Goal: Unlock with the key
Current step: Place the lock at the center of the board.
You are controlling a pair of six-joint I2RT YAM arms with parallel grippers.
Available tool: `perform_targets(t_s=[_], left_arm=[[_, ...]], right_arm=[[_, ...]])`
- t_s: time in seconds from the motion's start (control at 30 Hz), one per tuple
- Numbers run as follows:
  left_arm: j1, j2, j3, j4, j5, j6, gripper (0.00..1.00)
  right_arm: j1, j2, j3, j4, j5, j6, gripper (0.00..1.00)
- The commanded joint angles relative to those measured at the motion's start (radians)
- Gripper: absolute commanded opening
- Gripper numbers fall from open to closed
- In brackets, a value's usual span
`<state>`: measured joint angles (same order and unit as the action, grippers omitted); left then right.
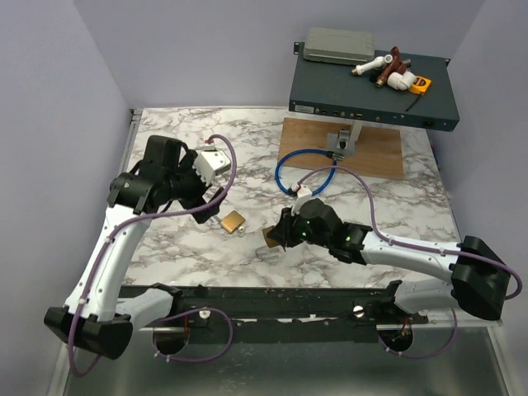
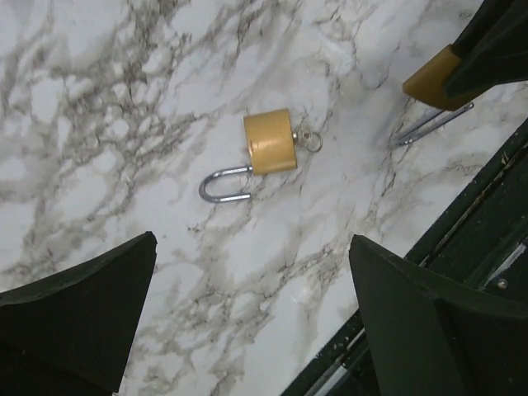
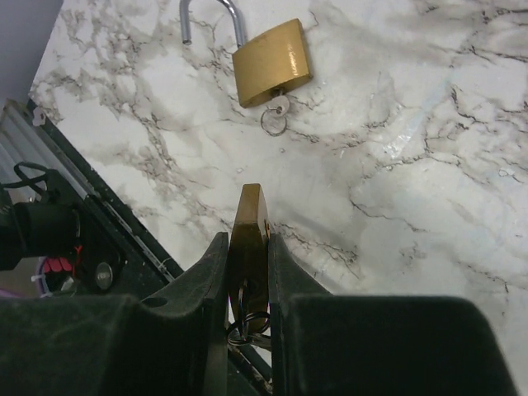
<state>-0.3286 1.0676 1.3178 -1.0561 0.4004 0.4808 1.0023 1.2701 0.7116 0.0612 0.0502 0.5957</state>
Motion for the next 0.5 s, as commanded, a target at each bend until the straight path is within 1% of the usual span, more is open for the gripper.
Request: perform_targets(t_s=[0.0, 0.13, 0.33, 0.47], left_arm=[[0.081, 0.066, 0.008, -0.143, -0.002, -0.002, 0.98], [0.087, 0.04, -0.075, -0.064, 0.004, 0.021, 0.98], [0.086, 0.038, -0.17, 0.054, -0.093, -0.022, 0.99], [0.086, 0.038, -0.197, 0.049, -0.059, -0.037, 0.99]], right_arm=[[-0.033, 0.022, -0.058, 0.298, -0.042, 0.075, 0.01], [-0.06, 0.05, -0.119, 0.392, -0.041, 0.09, 0.01], [-0.086, 0.083, -0.237, 0.531, -0.005, 0.104, 0.01], [-0.093, 0.094, -0.32, 0.624, 0.013, 0.103, 0.07]])
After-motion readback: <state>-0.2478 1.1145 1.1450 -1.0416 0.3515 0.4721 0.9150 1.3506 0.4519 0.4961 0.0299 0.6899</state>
